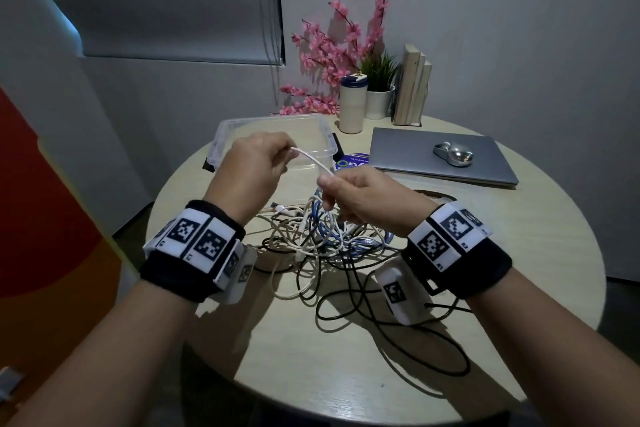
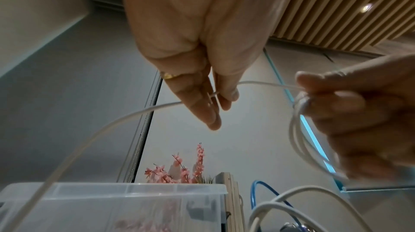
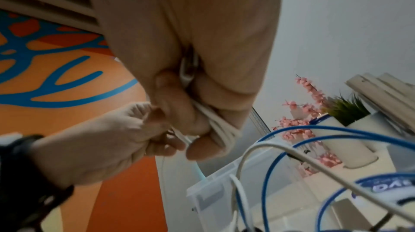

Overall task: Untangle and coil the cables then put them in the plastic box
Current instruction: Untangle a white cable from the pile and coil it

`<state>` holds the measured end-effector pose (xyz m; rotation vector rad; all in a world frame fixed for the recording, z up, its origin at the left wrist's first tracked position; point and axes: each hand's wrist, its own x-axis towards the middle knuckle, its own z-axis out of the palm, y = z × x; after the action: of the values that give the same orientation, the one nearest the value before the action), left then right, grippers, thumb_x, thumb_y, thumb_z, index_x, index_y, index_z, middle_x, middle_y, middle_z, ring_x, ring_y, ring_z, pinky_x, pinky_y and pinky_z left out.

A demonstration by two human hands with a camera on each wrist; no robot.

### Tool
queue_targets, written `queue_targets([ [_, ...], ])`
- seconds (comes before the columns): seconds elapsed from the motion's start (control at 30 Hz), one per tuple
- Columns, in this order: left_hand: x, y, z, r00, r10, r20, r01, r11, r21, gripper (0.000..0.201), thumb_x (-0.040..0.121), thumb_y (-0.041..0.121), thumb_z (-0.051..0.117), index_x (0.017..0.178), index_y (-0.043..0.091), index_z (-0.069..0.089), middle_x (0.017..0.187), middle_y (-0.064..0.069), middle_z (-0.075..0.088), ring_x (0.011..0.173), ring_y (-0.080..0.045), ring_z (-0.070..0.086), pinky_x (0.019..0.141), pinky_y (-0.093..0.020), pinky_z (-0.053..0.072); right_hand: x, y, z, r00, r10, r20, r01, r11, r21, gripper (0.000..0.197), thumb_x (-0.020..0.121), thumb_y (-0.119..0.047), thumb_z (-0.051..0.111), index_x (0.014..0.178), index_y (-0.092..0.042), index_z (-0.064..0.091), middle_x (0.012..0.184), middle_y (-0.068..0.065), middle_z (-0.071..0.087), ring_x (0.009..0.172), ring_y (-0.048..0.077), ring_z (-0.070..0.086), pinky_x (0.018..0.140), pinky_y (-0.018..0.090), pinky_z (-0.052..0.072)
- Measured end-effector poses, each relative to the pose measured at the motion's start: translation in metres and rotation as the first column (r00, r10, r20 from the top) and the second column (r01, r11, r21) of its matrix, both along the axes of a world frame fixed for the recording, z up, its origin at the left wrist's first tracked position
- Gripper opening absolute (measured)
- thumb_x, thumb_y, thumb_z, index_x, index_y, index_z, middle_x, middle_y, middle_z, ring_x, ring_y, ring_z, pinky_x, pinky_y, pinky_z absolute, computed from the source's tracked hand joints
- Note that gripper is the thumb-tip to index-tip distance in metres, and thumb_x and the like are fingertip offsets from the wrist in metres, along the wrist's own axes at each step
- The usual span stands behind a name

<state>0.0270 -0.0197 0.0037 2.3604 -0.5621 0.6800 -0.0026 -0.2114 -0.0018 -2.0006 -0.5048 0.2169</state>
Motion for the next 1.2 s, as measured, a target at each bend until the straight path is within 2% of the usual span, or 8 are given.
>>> queue_targets([
  [0.13, -0.005, -0.002, -0.02, 0.962, 0.018, -0.273, -0.013, 1.0, 0.019, 0.016, 0.096, 0.017, 0.05, 0.083, 0.019, 0.059, 0.079, 0.001, 0.064, 0.062, -0.014, 0.068, 0.064, -0.043, 0.058, 0.001, -0.002, 0.011, 0.994, 0.039, -0.106, 0.016, 0.88, 0.474, 0.04, 0.103, -0.025, 0.031, 0.073, -0.01, 0.051, 0.053, 0.003, 0.042, 0.05, 0.015, 0.035, 0.055, 0.027, 0.032],
  [0.27, -0.018, -0.009, -0.043, 0.924, 0.035, -0.381, 0.065, 0.967, 0.248, 0.018, 0.093, 0.007, 0.051, 0.087, 0.022, 0.059, 0.081, -0.001, 0.064, 0.062, -0.014, 0.066, 0.062, -0.037, 0.057, 0.002, -0.005, 0.024, 0.993, 0.012, -0.116, 0.07, 0.734, 0.676, 0.035, 0.104, -0.021, 0.027, 0.088, -0.004, 0.054, 0.082, 0.013, 0.068, 0.064, 0.019, 0.061, 0.056, 0.022, 0.046],
  [0.47, -0.029, -0.019, -0.058, 0.845, -0.024, -0.534, 0.269, 0.882, 0.387, 0.025, 0.09, 0.002, 0.046, 0.097, 0.022, 0.059, 0.077, 0.008, 0.054, 0.07, -0.014, 0.056, 0.058, -0.019, 0.044, 0.008, -0.001, 0.029, 0.967, -0.155, -0.202, 0.251, 0.447, 0.859, 0.029, 0.102, -0.012, 0.033, 0.093, 0.0, 0.058, 0.125, 0.034, 0.052, 0.118, 0.038, 0.055, 0.1, 0.04, 0.047],
  [0.57, -0.031, -0.015, -0.052, 0.865, -0.084, -0.495, 0.292, 0.886, 0.36, 0.013, 0.095, 0.013, 0.048, 0.095, 0.014, 0.061, 0.072, 0.007, 0.055, 0.072, -0.017, 0.057, 0.067, -0.028, 0.046, 0.014, -0.005, 0.022, 0.901, -0.433, -0.039, 0.353, 0.675, 0.648, 0.026, 0.101, -0.011, 0.039, 0.091, -0.008, 0.064, 0.095, 0.028, 0.062, 0.088, 0.024, 0.064, 0.102, 0.037, 0.044],
  [0.67, -0.029, -0.008, -0.037, 0.889, -0.13, -0.438, 0.278, 0.915, 0.292, 0.016, 0.095, 0.026, 0.053, 0.088, 0.014, 0.062, 0.074, -0.001, 0.062, 0.068, -0.015, 0.057, 0.063, -0.027, 0.043, 0.015, -0.009, 0.011, 0.853, -0.468, 0.232, 0.407, 0.873, 0.268, 0.025, 0.098, -0.016, 0.046, 0.092, -0.003, 0.066, 0.095, 0.008, 0.063, 0.079, 0.009, 0.057, 0.076, 0.018, 0.042],
  [0.83, -0.03, -0.003, -0.007, 0.933, -0.198, -0.301, 0.209, 0.978, 0.003, 0.02, 0.095, 0.031, 0.051, 0.079, 0.024, 0.061, 0.069, -0.003, 0.064, 0.067, -0.021, 0.062, 0.066, -0.039, 0.051, 0.012, -0.009, 0.002, 0.922, -0.293, 0.252, 0.332, 0.935, -0.126, 0.025, 0.099, -0.024, 0.046, 0.096, -0.008, 0.065, 0.074, -0.004, 0.056, 0.07, 0.016, 0.053, 0.063, 0.028, 0.039],
  [0.97, -0.024, -0.002, 0.006, 0.987, -0.11, -0.114, 0.095, 0.988, -0.125, 0.017, 0.094, 0.026, 0.054, 0.078, 0.028, 0.06, 0.067, 0.006, 0.061, 0.06, -0.004, 0.06, 0.063, -0.028, 0.049, 0.006, -0.003, 0.002, 0.981, -0.164, 0.101, 0.166, 0.986, -0.013, 0.029, 0.101, -0.026, 0.04, 0.095, -0.009, 0.063, 0.066, 0.0, 0.055, 0.065, 0.02, 0.054, 0.069, 0.038, 0.045],
  [1.2, -0.012, -0.003, -0.005, 0.993, -0.086, -0.086, 0.069, 0.98, -0.186, 0.015, 0.096, 0.027, 0.053, 0.088, 0.021, 0.065, 0.072, 0.002, 0.059, 0.059, -0.007, 0.062, 0.062, -0.032, 0.053, 0.003, -0.001, 0.006, 1.0, -0.012, -0.026, 0.018, 0.975, 0.221, 0.038, 0.1, -0.031, 0.042, 0.071, -0.009, 0.055, 0.057, -0.001, 0.044, 0.051, 0.01, 0.036, 0.061, 0.028, 0.038],
])
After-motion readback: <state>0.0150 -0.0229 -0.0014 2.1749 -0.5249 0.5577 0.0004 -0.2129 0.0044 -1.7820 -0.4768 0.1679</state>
